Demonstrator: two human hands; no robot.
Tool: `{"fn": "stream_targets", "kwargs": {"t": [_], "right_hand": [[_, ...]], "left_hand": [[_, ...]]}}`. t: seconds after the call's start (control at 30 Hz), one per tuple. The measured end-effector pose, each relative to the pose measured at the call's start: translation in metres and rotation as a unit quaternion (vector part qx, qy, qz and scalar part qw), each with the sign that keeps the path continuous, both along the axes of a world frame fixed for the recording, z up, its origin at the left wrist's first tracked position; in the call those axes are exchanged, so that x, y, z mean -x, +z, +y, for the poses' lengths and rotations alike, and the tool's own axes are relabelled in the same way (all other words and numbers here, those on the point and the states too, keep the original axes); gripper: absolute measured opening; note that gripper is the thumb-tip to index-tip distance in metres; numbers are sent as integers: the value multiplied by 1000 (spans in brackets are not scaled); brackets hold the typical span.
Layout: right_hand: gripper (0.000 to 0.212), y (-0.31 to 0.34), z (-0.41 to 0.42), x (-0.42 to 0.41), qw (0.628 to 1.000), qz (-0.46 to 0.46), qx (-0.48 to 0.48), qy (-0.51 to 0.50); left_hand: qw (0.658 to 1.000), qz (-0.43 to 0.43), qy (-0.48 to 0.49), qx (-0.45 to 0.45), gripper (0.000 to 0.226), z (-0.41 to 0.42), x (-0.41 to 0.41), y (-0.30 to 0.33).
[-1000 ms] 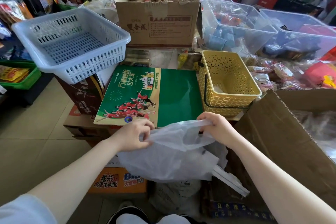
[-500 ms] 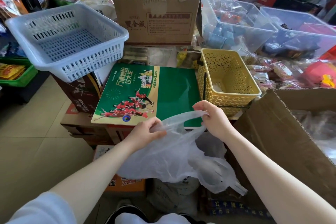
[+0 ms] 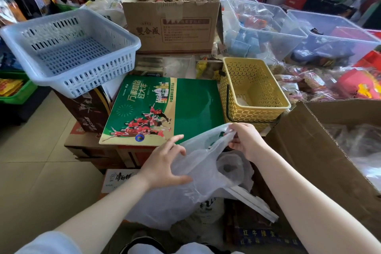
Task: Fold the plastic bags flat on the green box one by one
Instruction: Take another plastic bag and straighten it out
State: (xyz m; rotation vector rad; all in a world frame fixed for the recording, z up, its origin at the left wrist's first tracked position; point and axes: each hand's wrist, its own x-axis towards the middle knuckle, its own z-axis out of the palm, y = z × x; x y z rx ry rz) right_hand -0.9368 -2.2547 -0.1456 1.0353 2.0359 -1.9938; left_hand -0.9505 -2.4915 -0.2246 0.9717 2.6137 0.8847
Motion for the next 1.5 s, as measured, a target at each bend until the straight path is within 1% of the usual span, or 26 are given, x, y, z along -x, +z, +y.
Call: {"fn": "stream_targets", "kwargs": {"t": [0.07,0.17,0.2,0.27,0.33,0.4,0.47,0.5,0.53,0.6,0.67,0.7,0.73,0.77,0.8,0.87,0.93,1.0,1.07,1.13,1.2,1.27,1.33,1.4,1.47,1.5], "right_hand": [[10,-1,-5,1,998,-5,51,-21],[20,0,-8,3,993,-23,109,-31],[24,1,-8,4,995,-33,95,-20],[24,0,-6,5,999,-34,13,7],[23,-4,-3,7,997,1,-67,23],[26,-8,0,10,993,31,-105,32],[30,-12,-1,14,982,48,-172,58],[30,-14,-3,15,962,64,-250,90],[29,-16,-7,16,928,95,-337,127],[26,-15,-22,15,842,192,-454,217],[27,-11,-42,19,760,261,-493,335],[29,-9,-52,23,723,269,-505,388],[31,-8,-60,29,694,269,-512,428],[30,-7,-68,34,679,268,-507,458],[27,-6,-74,39,681,266,-486,480],[21,-2,-82,46,707,262,-421,504],[20,1,-84,52,723,240,-386,521],[22,1,-82,57,732,205,-386,523],[24,-2,-75,62,753,174,-384,505],[33,-6,-66,65,773,131,-387,485],[37,-13,-55,66,781,77,-400,473],[33,-20,-50,63,784,15,-419,458],[30,-24,-53,61,781,-19,-433,449],[30,-20,-64,59,787,-8,-427,445],[39,-12,-78,60,790,37,-421,444],[39,-9,-84,63,791,66,-419,441]], "left_hand": [[1000,24,2,10,53,4,-6,-3],[1000,9,22,-8,30,8,-4,-6],[1000,-3,19,-14,24,7,-1,-7],[999,-39,8,-23,13,2,5,-5],[997,-79,8,-6,7,-8,13,-2],[993,-110,28,24,9,-21,19,1],[991,-107,62,51,18,-32,24,4],[990,-100,80,55,21,-37,26,7],[990,-92,96,52,22,-41,28,11],[992,-74,100,23,24,-47,31,21],[996,-41,76,-11,22,-51,34,32],[998,-17,60,-18,23,-52,36,38],[999,19,45,-24,33,-54,38,42],[997,57,35,-31,39,-56,41,47],[995,91,27,-39,40,-58,44,52],[989,142,14,-46,37,-63,51,60],[988,152,5,-19,39,-75,61,60],[991,130,-9,42,41,-89,71,51],[994,64,-10,92,45,-104,80,38],[993,-13,7,114,39,-118,87,24],[993,-50,14,110,30,-128,94,15],[994,-62,17,92,22,-131,100,13],[996,-61,17,62,15,-128,106,19],[998,-49,8,30,14,-123,113,28],[999,-32,-12,6,13,-117,120,41],[999,-25,-23,-2,13,-115,123,46]]}}
